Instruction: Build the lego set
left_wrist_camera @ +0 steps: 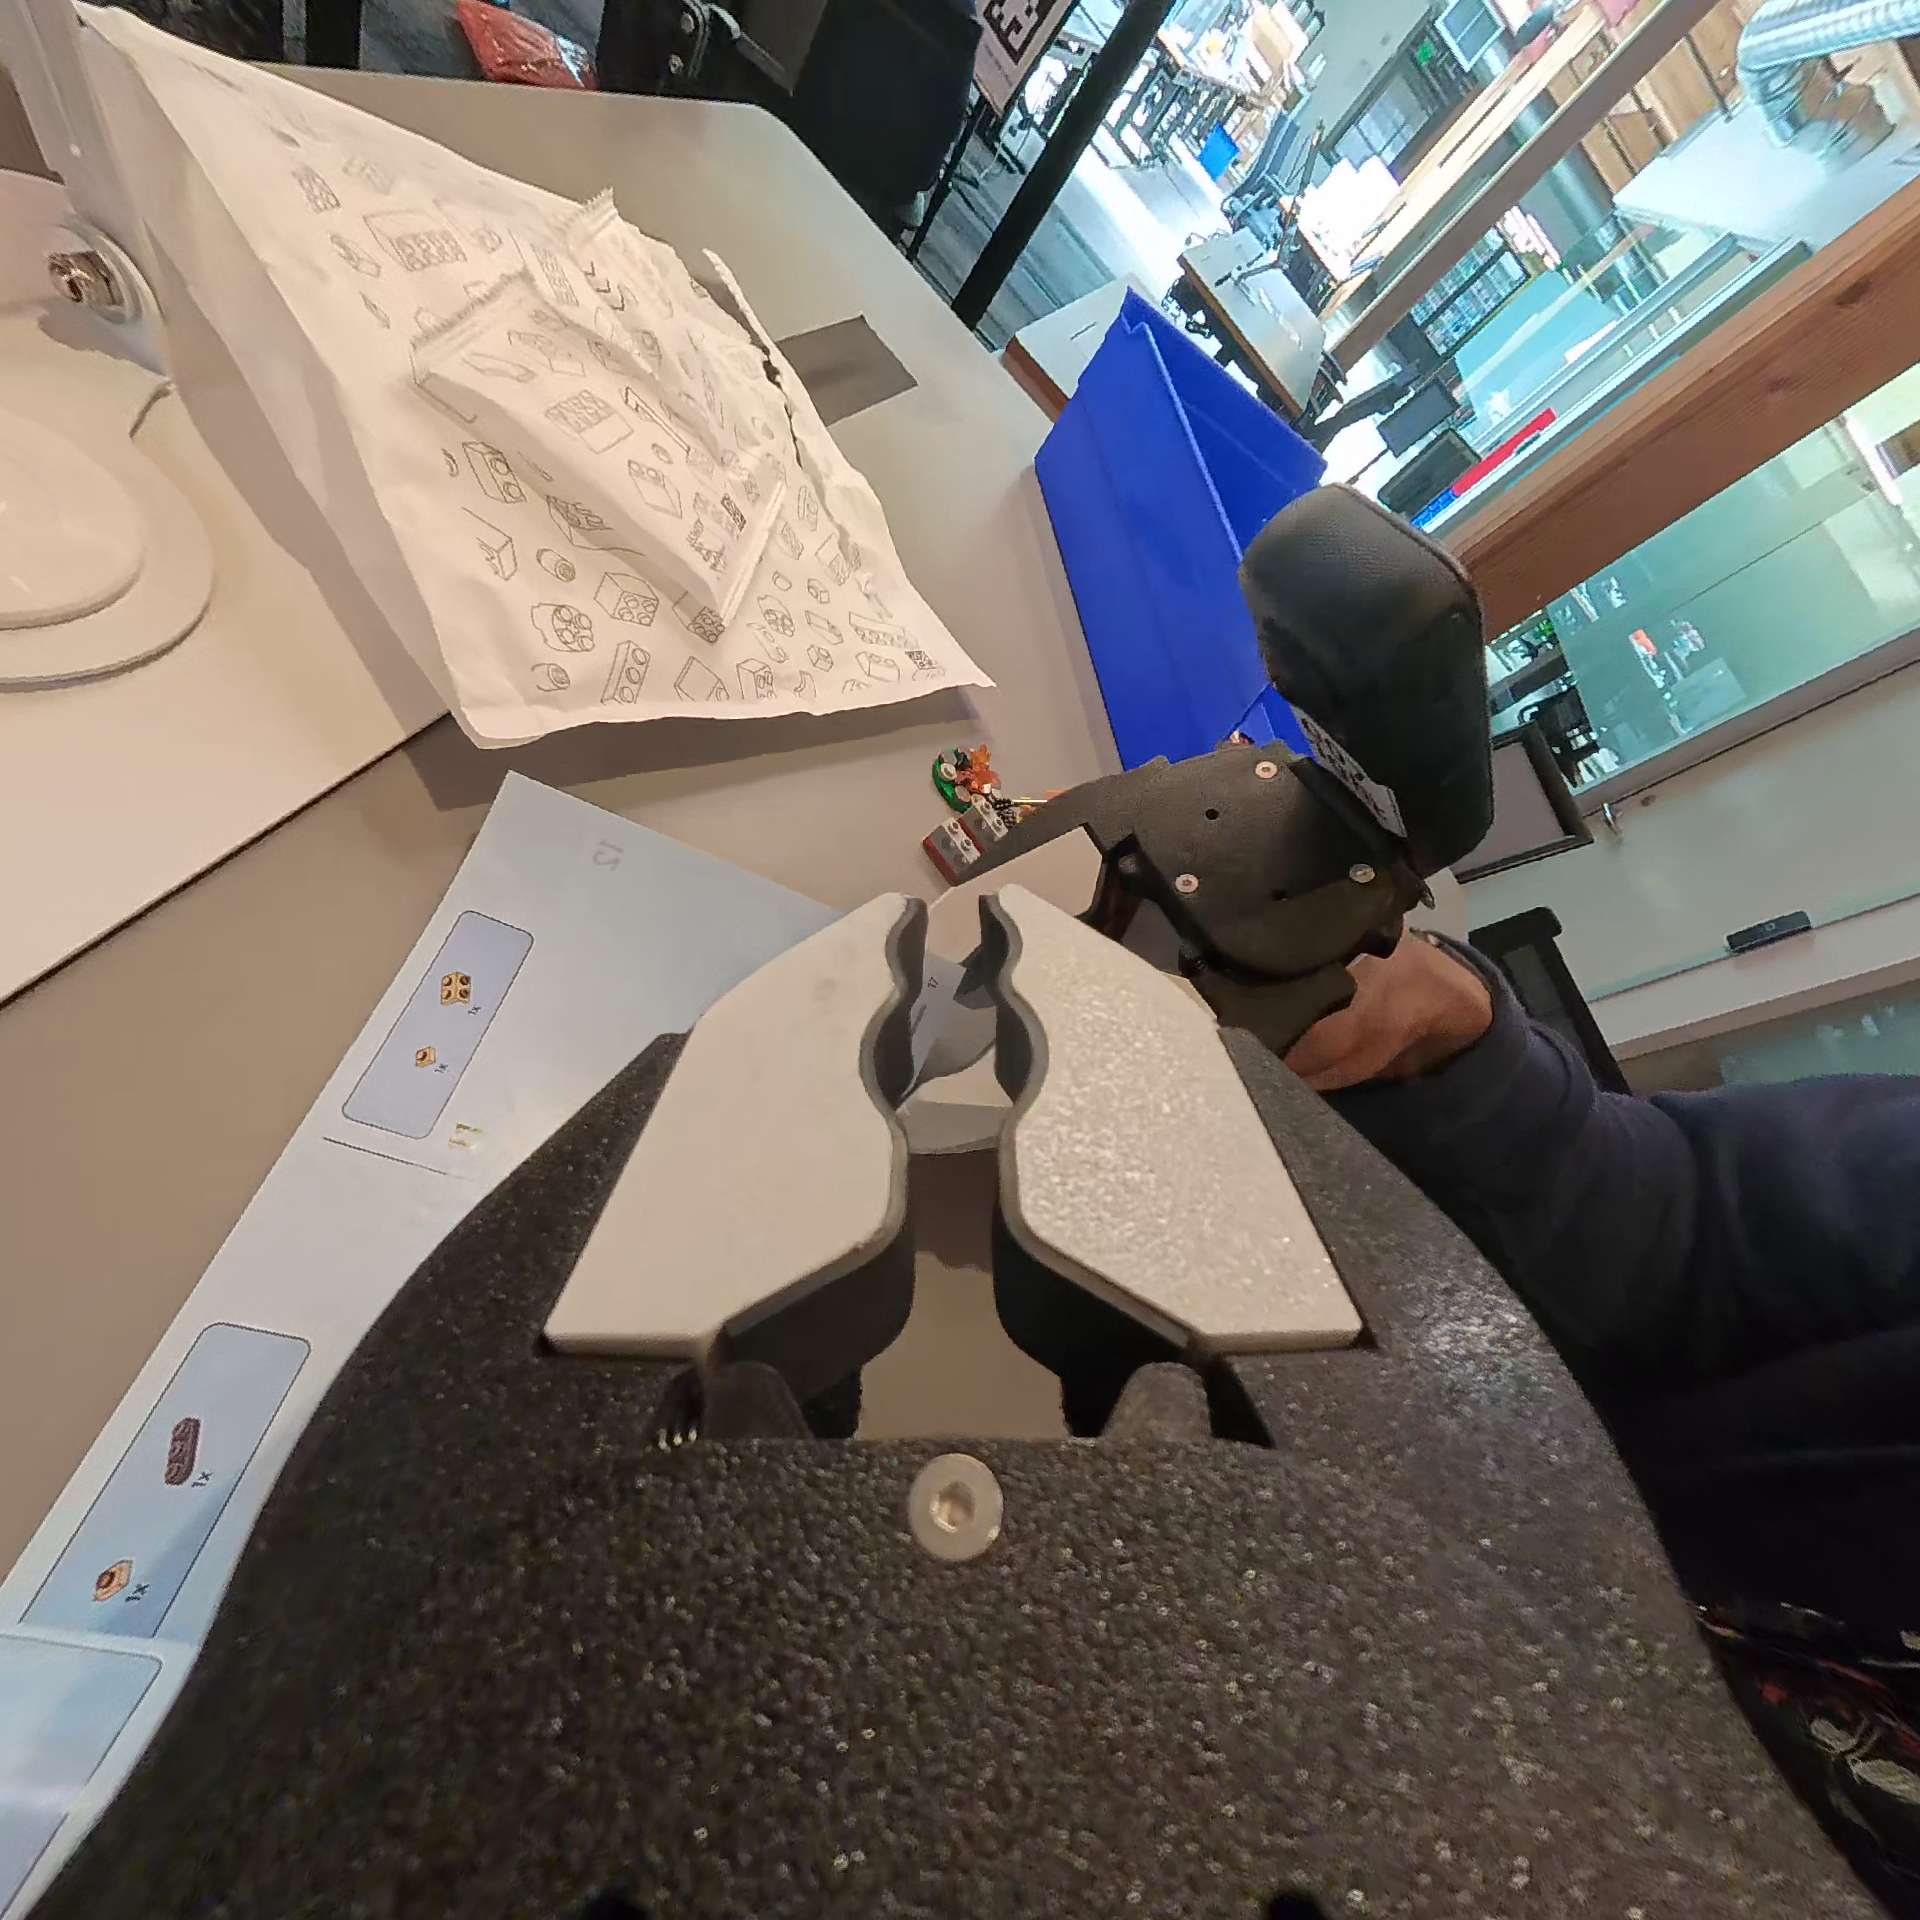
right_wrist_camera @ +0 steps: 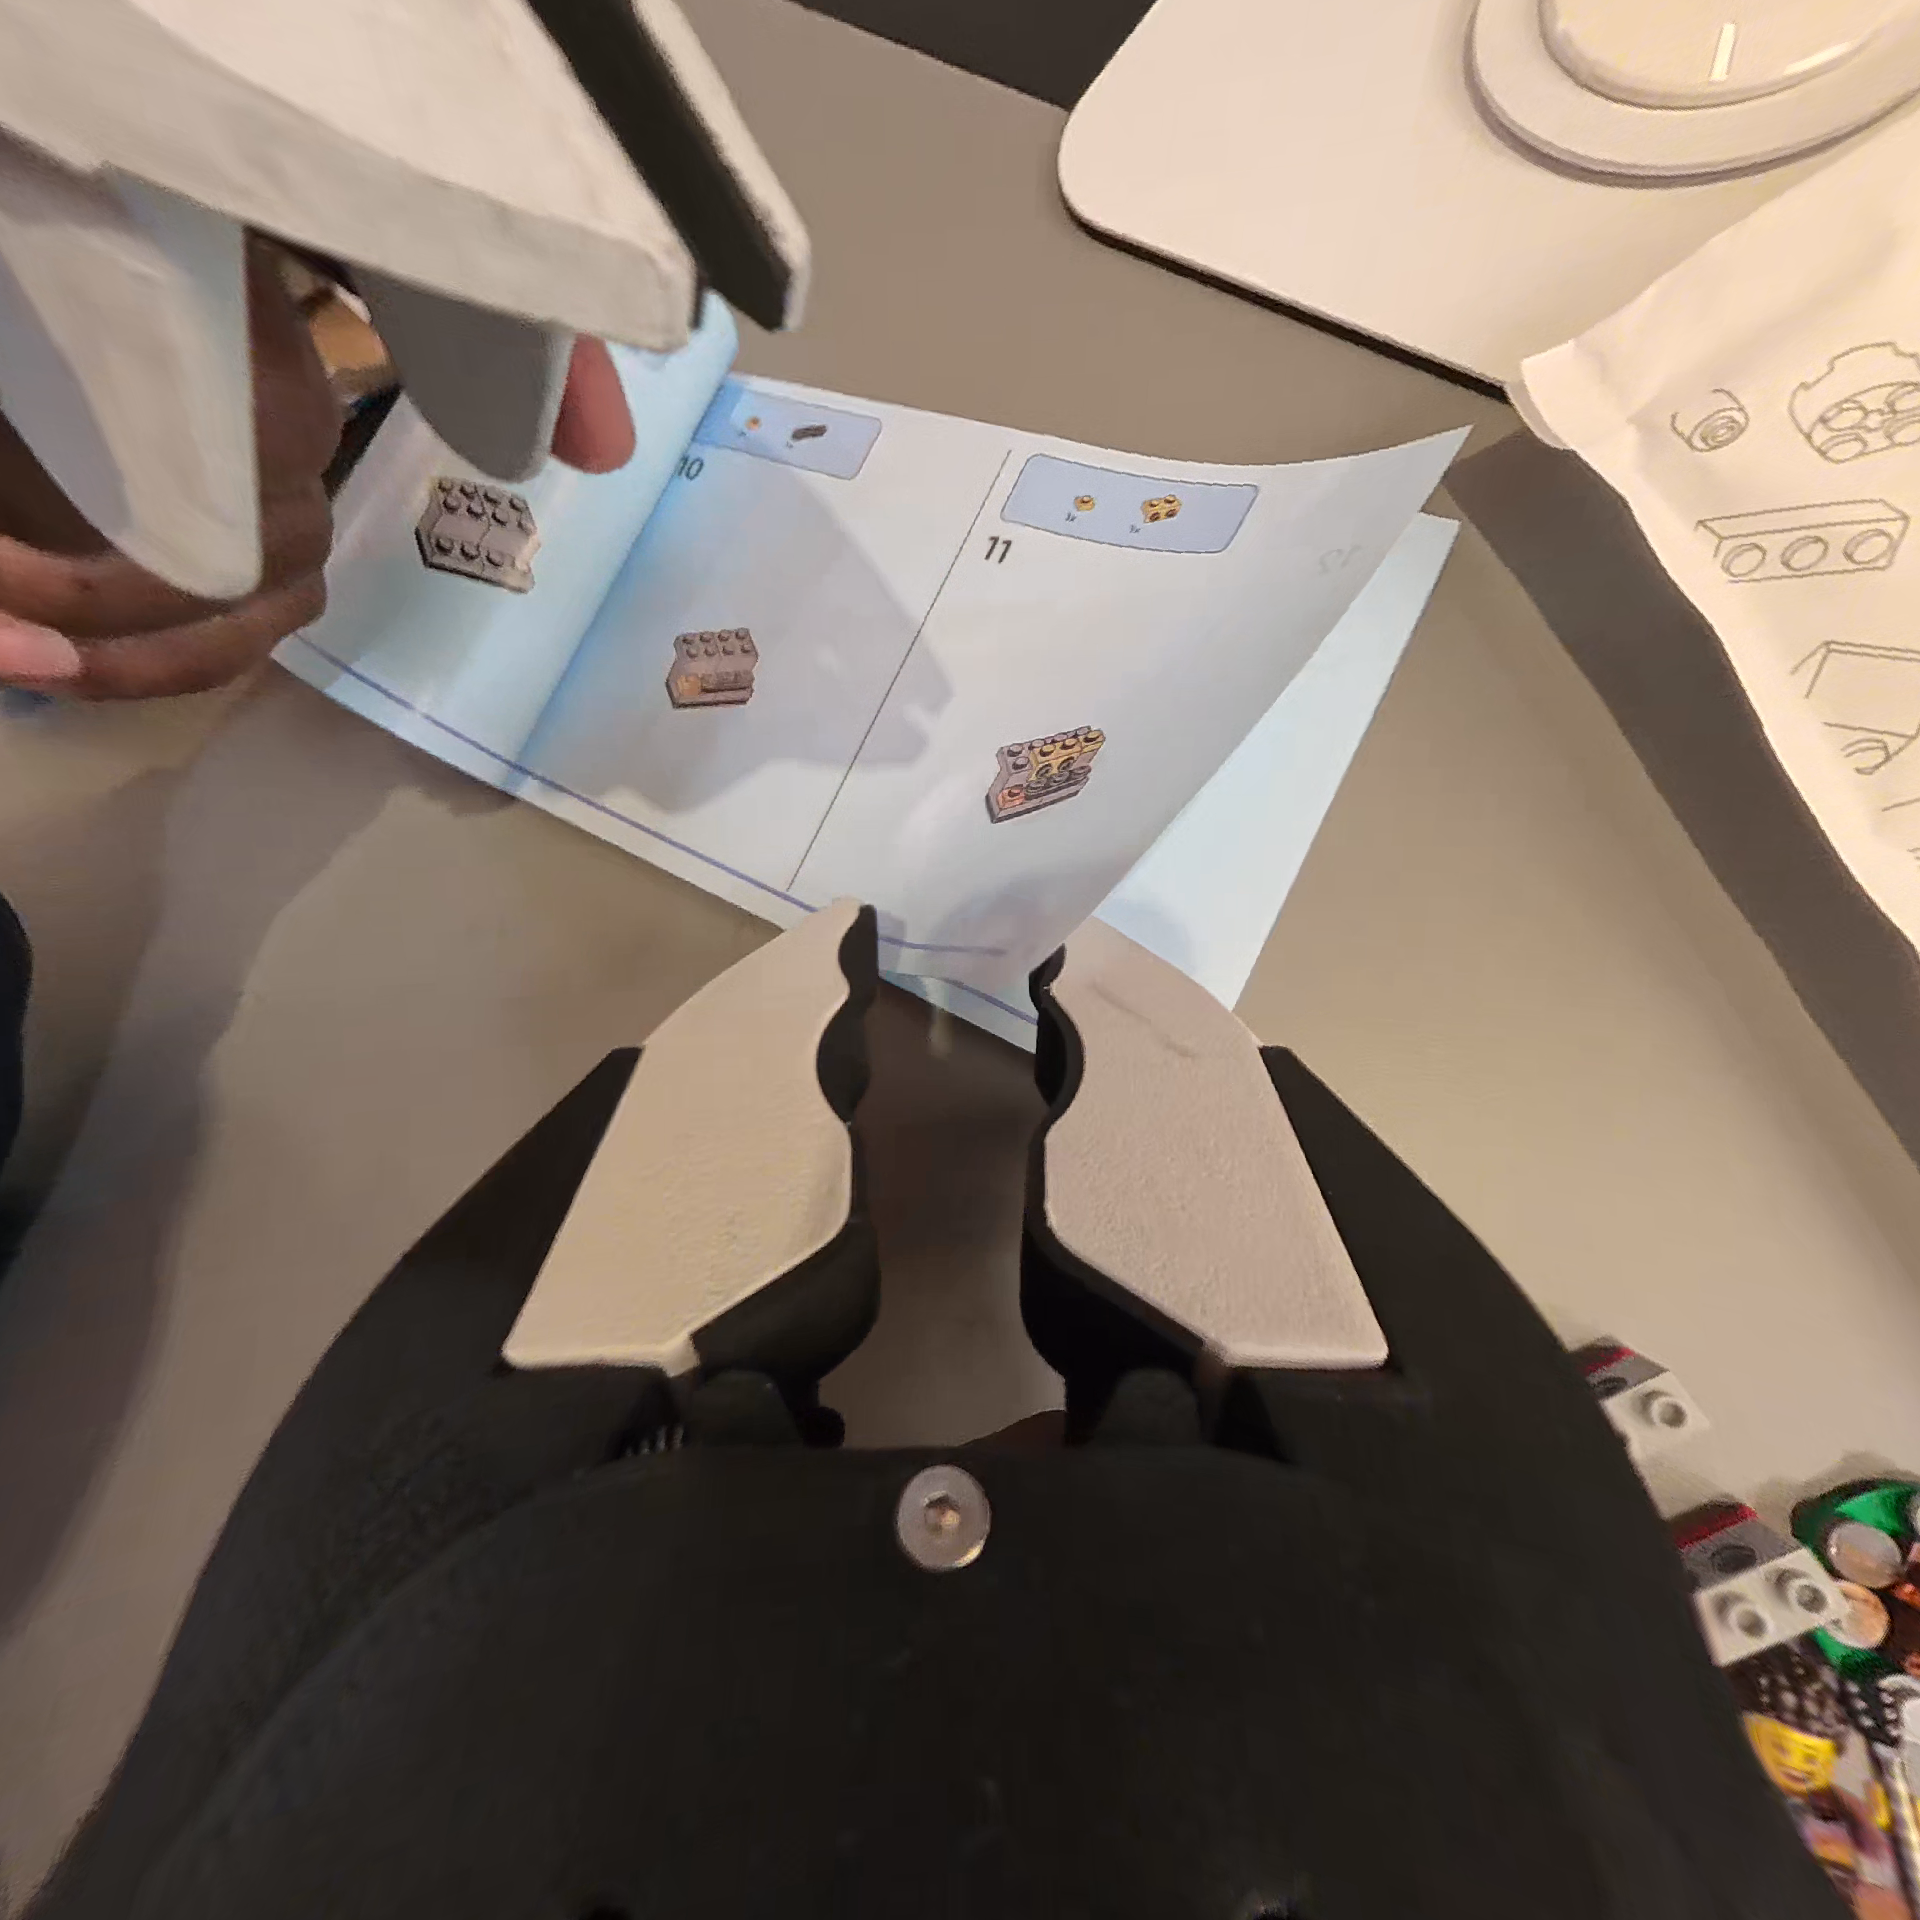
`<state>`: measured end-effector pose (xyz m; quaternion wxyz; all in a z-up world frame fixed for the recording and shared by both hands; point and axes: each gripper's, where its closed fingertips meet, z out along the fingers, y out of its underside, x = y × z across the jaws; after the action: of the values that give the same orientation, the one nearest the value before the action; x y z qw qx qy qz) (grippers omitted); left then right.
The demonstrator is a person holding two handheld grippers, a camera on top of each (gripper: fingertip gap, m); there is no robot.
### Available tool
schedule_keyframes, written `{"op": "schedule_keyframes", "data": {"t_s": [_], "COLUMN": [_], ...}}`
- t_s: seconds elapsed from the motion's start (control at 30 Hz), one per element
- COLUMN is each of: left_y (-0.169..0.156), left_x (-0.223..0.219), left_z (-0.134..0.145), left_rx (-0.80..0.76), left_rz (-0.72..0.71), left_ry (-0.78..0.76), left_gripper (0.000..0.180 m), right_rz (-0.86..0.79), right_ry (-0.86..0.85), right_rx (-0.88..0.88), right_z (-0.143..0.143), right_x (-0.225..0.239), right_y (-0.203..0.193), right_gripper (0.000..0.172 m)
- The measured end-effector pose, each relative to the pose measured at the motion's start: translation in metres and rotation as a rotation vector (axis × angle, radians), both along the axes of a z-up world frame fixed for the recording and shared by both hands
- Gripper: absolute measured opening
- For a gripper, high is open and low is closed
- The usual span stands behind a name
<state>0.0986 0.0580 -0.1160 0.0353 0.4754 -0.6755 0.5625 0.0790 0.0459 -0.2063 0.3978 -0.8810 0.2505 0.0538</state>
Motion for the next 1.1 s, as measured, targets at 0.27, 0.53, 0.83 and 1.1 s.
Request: {"op": "schedule_keyframes", "data": {"t_s": [0.27,0.53,0.83,1.1], "left_y": [0.03,0.116,0.209,0.218], "left_x": [-0.001,-0.029,-0.116,-0.173], "left_z": [0.015,0.056,0.008,-0.078], "left_rx": [-0.007,0.002,0.388,0.907], "left_rz": [0.077,0.343,0.573,0.497], "left_ry": [-0.051,-0.199,-0.06,0.153], "left_gripper": [0.01,0.011,0.026,0.037], "right_rz": [-0.059,0.179,0.342,0.345], "right_ry": [-0.028,-0.14,-0.251,-0.296], "right_rx": [0.159,0.048,-0.11,-0.176], "right_z": [0.032,0.039,0.026,0.02], "right_x": [-0.008,-0.065,-0.109,-0.115], "right_y": [0.023,0.082,0.139,0.154], "right_gripper": [0.0,0.0,0.0,0.0]}}
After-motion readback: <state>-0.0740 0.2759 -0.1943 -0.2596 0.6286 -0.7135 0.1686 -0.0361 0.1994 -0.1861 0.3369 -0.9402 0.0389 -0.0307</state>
